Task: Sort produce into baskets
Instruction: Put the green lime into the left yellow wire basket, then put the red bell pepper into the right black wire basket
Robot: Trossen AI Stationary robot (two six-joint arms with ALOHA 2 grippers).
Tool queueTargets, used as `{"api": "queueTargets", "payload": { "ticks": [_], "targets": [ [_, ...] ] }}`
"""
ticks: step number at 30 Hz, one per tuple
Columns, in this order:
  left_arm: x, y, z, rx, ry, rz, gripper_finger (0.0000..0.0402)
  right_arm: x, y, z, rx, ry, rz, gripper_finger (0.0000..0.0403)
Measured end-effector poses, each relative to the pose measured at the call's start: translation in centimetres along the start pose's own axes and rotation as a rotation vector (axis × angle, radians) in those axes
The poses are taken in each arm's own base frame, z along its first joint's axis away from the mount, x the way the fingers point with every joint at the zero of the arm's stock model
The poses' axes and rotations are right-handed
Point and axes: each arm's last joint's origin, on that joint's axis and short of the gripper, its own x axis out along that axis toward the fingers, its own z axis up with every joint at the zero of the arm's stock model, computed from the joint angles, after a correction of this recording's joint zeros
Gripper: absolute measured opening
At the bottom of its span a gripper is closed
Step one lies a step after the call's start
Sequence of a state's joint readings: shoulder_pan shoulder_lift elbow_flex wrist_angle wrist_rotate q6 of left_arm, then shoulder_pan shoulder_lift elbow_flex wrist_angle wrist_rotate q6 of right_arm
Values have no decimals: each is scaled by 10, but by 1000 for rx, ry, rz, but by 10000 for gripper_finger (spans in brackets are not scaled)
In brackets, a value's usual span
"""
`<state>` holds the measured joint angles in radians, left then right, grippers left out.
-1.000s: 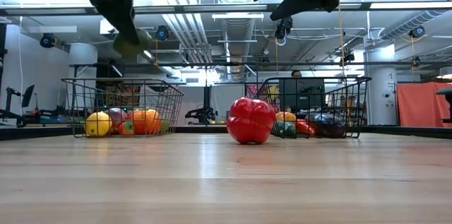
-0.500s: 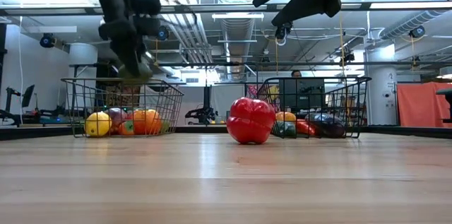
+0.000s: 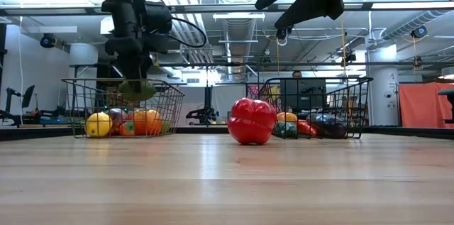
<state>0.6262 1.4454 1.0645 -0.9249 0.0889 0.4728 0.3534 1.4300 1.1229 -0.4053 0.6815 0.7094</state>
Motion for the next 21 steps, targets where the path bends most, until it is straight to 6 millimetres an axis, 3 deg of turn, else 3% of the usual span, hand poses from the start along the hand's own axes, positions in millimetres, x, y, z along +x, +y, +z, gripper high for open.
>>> {"api": "queueTargets", "payload": {
  "ticks": [12, 21],
  "targets": [
    [1, 3, 1, -26, 25, 85, 274, 0, 0, -1, 8, 2, -1, 306],
    [-10, -8, 4, -59, -31, 90, 276, 2, -2, -7, 19, 14, -10, 306]
  ]
}}
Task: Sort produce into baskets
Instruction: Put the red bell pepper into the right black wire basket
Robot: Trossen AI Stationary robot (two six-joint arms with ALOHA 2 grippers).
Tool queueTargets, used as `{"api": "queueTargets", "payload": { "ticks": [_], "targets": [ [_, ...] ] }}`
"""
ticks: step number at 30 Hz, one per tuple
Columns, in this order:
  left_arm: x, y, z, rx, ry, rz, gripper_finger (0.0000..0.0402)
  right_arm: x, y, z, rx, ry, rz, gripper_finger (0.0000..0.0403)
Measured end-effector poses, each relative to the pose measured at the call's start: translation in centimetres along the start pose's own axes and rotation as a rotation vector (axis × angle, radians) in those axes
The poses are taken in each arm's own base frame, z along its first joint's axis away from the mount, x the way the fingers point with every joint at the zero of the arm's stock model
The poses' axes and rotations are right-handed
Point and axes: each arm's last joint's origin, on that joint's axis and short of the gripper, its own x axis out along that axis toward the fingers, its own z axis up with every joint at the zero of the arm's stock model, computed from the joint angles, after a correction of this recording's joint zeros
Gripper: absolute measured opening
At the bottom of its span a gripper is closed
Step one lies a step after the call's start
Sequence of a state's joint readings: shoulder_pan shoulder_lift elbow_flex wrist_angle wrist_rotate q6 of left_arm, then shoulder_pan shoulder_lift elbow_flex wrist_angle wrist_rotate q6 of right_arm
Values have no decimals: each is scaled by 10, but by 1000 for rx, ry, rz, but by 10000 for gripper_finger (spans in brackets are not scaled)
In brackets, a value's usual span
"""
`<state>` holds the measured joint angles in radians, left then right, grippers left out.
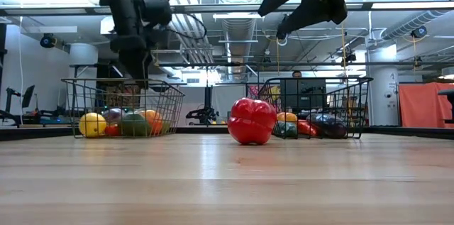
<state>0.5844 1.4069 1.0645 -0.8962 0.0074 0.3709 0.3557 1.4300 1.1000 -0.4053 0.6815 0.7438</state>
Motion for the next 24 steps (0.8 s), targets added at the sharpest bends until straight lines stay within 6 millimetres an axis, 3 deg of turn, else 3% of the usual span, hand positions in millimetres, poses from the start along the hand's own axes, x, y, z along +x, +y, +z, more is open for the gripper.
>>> {"api": "queueTargets", "payload": {
  "ticks": [4, 12, 17, 24],
  "targets": [
    [-17, -19, 6, -2, -98, 4, 269, 0, 0, 0, 20, -3, 2, 306],
    [-53, -74, 5, 10, -299, -39, 267, -3, 6, 0, 47, -23, 46, 306],
    [-59, -115, -14, 10, -390, 4, 267, -3, 15, -13, 59, 4, 61, 301],
    [-48, -172, -50, -26, -479, -3, 267, 8, 27, -28, 108, 97, 87, 288]
  ]
}}
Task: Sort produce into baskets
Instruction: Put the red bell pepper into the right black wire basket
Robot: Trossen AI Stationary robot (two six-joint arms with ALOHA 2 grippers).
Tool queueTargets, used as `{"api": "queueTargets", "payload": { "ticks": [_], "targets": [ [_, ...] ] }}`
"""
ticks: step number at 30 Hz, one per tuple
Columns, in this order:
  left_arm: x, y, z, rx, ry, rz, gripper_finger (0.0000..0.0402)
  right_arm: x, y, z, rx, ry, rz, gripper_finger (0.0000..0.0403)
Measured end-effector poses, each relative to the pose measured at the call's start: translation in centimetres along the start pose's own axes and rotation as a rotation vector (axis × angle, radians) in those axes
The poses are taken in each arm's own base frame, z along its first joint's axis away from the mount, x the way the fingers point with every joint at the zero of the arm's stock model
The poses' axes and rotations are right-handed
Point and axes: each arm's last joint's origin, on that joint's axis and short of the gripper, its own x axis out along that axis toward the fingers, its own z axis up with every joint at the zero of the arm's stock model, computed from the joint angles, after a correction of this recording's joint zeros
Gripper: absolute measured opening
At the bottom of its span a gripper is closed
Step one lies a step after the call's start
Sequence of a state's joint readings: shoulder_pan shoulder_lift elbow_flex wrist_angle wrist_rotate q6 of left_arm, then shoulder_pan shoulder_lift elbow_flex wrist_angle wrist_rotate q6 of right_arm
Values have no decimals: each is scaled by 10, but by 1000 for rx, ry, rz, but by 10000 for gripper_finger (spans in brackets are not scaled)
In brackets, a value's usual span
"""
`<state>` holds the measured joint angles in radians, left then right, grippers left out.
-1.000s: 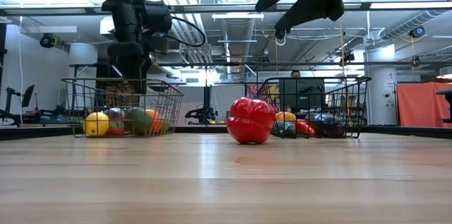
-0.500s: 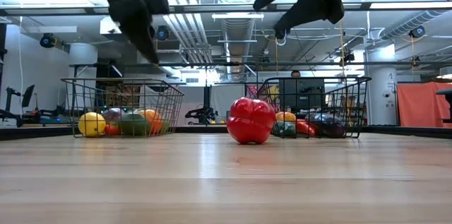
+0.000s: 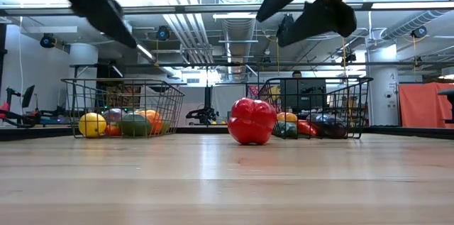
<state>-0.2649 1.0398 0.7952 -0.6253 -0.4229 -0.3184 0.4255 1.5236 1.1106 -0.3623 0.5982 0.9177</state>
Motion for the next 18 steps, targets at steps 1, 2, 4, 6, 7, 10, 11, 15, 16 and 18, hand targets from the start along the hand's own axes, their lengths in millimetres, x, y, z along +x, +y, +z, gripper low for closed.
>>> {"api": "queueTargets", "payload": {
  "ticks": [1, 2, 4, 6, 7, 10, 11, 15, 16, 18],
  "targets": [
    [-1, -8, -6, -7, -17, -6, 267, 2, 1, -2, 3, 21, 5, 286],
    [-1, -16, -12, -16, -33, -15, 267, 4, 3, -3, 4, 41, 8, 283],
    [-3, -29, -23, -32, -62, -29, 267, 8, 5, -5, 4, 86, -4, 277],
    [-6, -41, -33, -45, -90, -49, 267, 9, 6, -7, 9, 136, -36, 270],
    [-7, -46, -37, -49, -102, -55, 267, 9, 7, -6, 20, 162, -53, 267],
    [-13, -58, -43, -72, -141, -67, 267, 5, 6, -5, 51, 238, -146, 256],
    [-15, -61, -44, -74, -150, -65, 267, 3, 6, -3, 61, 259, -175, 253],
    [-20, -70, -43, -70, -188, -59, 267, -8, 5, 8, 68, 310, -297, 245],
    [-20, -72, -42, -76, -200, -57, 267, -10, 6, 12, 69, 306, -310, 243],
    [-18, -74, -40, -80, -209, -50, 267, -12, 8, 21, 53, 288, -324, 242]
  ]
}}
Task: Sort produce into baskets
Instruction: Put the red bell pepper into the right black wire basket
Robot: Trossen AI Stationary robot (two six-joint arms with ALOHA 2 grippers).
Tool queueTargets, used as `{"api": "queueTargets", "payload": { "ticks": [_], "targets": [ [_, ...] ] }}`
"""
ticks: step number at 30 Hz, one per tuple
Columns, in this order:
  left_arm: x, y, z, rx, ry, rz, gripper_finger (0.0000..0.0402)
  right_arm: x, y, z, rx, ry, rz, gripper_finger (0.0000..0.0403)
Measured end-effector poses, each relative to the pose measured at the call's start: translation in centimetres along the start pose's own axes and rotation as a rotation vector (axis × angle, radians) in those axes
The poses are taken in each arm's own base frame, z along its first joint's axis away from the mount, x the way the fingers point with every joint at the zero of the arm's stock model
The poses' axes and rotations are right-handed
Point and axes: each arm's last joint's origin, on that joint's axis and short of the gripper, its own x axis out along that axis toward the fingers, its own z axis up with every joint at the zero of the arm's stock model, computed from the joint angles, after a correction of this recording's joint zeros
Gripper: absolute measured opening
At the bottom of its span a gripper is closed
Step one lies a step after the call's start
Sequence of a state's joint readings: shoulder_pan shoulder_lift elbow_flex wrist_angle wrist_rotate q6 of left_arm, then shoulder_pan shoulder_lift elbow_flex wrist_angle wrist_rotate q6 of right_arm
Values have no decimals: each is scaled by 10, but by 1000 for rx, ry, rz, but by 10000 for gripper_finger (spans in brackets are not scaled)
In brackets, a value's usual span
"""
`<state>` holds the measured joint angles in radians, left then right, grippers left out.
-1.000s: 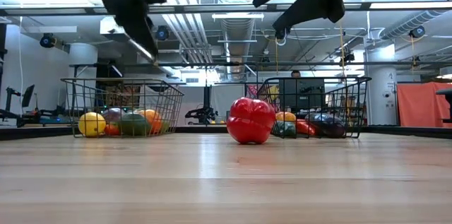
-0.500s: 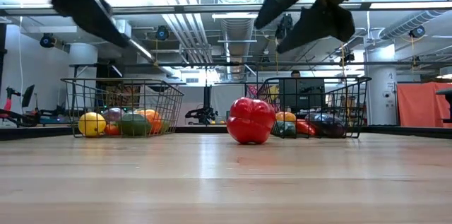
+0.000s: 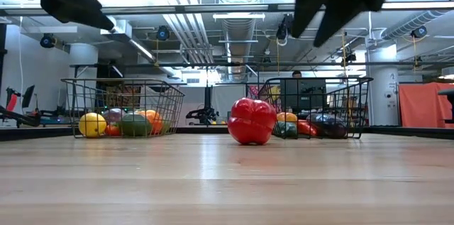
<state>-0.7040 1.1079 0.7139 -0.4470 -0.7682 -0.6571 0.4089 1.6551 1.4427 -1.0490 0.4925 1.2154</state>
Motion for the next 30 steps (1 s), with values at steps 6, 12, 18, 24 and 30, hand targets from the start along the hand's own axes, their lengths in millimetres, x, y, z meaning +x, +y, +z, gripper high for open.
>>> {"api": "queueTargets", "payload": {
  "ticks": [6, 12, 18, 24, 30],
  "targets": [
    [9, -8, -2, 1, -26, 37, 267, -4, 9, 27, -40, -74, 19, 242],
    [17, -17, -4, 40, -34, 79, 267, 12, 10, 50, -66, -91, -21, 242],
    [18, -21, -1, 78, -58, 111, 267, 37, 9, 64, -20, -95, -53, 242],
    [17, -20, -1, 78, -73, 125, 267, 59, 12, 68, -2, -83, -89, 242],
    [17, -20, -1, 80, -74, 130, 267, 72, 13, 67, -38, -66, -120, 242]
  ]
}}
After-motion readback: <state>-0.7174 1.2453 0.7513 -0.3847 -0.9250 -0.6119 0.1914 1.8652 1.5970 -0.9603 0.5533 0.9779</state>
